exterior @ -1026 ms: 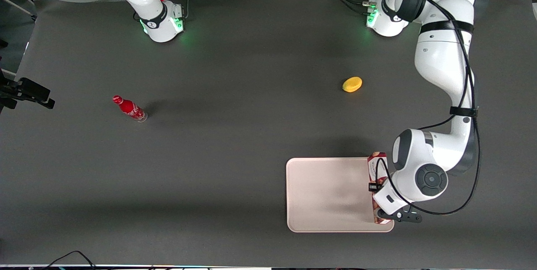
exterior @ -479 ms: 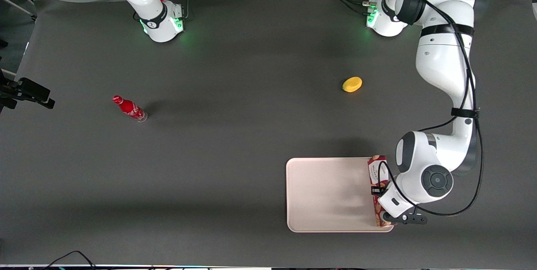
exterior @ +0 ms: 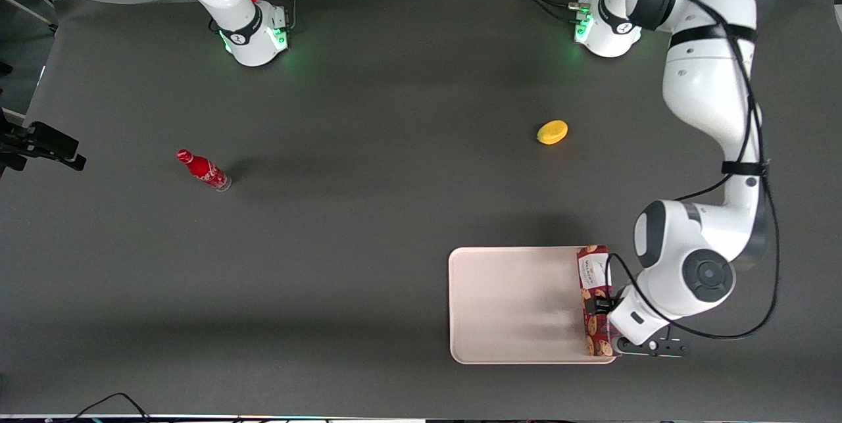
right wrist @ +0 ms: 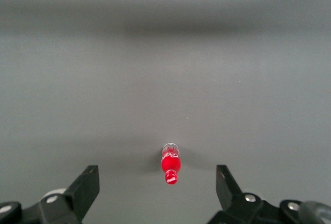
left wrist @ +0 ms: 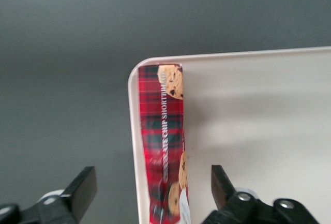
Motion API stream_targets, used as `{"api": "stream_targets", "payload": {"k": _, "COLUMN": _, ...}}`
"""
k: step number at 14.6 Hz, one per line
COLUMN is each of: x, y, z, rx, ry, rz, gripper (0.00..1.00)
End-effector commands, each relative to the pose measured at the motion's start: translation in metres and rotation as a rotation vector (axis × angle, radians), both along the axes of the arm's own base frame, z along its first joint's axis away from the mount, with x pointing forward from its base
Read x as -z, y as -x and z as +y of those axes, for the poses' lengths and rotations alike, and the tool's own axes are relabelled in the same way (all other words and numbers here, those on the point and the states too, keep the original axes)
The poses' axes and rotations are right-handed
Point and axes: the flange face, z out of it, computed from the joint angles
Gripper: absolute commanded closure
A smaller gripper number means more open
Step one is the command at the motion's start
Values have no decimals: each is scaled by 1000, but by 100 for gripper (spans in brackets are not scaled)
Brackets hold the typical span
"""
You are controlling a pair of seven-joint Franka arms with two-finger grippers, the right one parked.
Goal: Place red cookie box on tray
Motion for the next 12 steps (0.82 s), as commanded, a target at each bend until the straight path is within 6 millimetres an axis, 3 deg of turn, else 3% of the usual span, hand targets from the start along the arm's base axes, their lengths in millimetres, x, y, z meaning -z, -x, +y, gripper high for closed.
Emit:
{"api": "stream_targets", "payload": {"k": 1, "x": -76, "y": 39, "z": 16, "rx": -32, "ry": 36, "rz": 17, "gripper": 0}}
{"api": "stream_targets", "payload": {"k": 4, "x": -129, "y": 68, "z": 39, "rx": -51, "ry": 28, "rz": 76, "gripper": 0}}
{"api": "stream_targets", "payload": {"k": 10, "x": -281, "y": 152, "z": 119, "rx": -101, "ry": -52, "rz": 124, "gripper": 0}}
{"api": "stream_targets", "payload": {"k": 12, "x": -308, "y": 173, "z": 134, "rx": -102, "ry": -48, "rz": 113, "gripper": 0}}
